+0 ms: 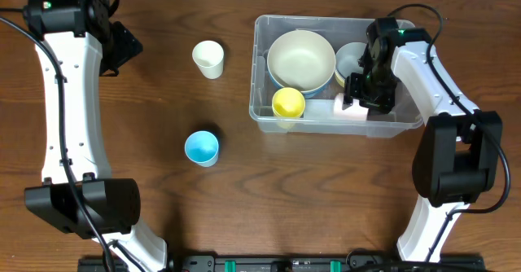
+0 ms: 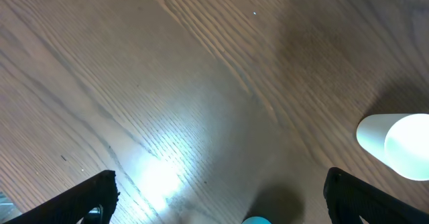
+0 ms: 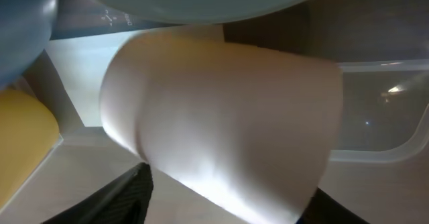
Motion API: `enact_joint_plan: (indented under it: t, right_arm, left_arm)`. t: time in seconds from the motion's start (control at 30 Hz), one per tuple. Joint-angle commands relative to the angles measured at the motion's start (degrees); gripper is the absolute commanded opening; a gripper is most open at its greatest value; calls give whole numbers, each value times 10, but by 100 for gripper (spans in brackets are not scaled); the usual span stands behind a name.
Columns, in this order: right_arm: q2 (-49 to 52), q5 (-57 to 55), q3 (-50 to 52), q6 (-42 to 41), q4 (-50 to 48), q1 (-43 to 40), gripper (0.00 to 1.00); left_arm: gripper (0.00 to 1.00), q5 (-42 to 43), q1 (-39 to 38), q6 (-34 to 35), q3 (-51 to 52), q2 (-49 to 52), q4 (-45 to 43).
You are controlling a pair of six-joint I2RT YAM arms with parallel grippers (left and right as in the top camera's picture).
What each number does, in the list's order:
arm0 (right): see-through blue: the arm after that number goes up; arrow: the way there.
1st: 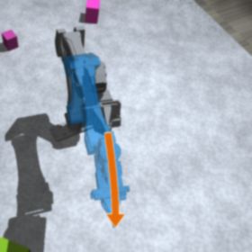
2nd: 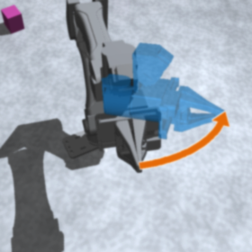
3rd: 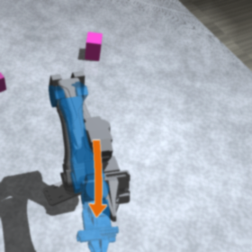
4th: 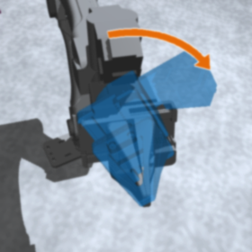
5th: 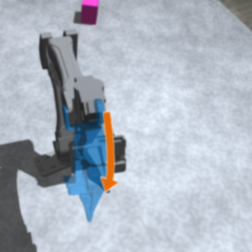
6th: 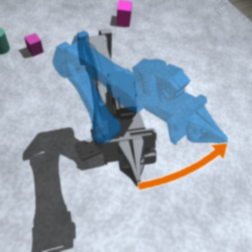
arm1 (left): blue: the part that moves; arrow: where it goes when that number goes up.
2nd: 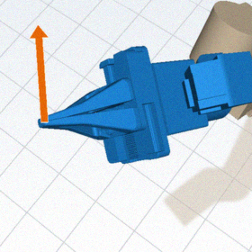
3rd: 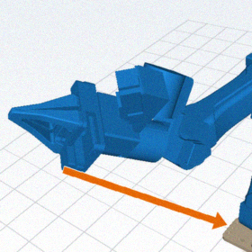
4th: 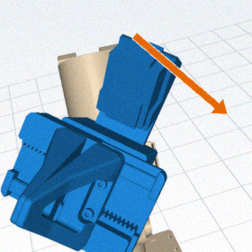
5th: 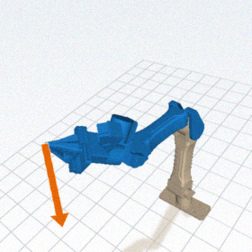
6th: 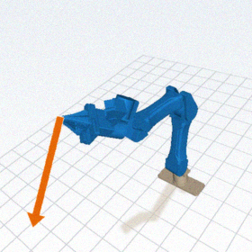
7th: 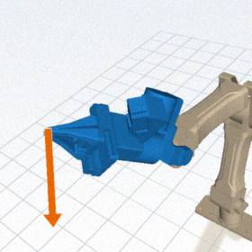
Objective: Pack container
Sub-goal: 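Grasp the tipped pink cup with the right gripper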
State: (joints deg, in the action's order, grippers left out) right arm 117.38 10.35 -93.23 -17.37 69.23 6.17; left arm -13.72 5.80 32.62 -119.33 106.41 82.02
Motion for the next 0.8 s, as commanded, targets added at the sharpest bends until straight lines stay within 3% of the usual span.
enact_joint_plan:
  t: [0.0, 0.17, 0.3, 0.4, 0.77]
  right_arm:
    - [-1, -5, 2, 3, -1, -3, 57]
    - [-1, -5, 2, 10, -15, -3, 63]
    - [-1, -5, 2, 9, -30, -3, 61]
    - [-1, -4, 2, 9, -37, -3, 42]
    - [-1, -5, 2, 4, -37, -3, 1]
  left_arm:
    - [98, -5, 0, 0, 3, 5, 2]
    - [98, -5, 0, 0, 3, 5, 3]
    - [98, -5, 0, 0, 4, 5, 4]
    - [98, -5, 0, 0, 4, 5, 4]
    - [98, -5, 0, 0, 4, 5, 4]
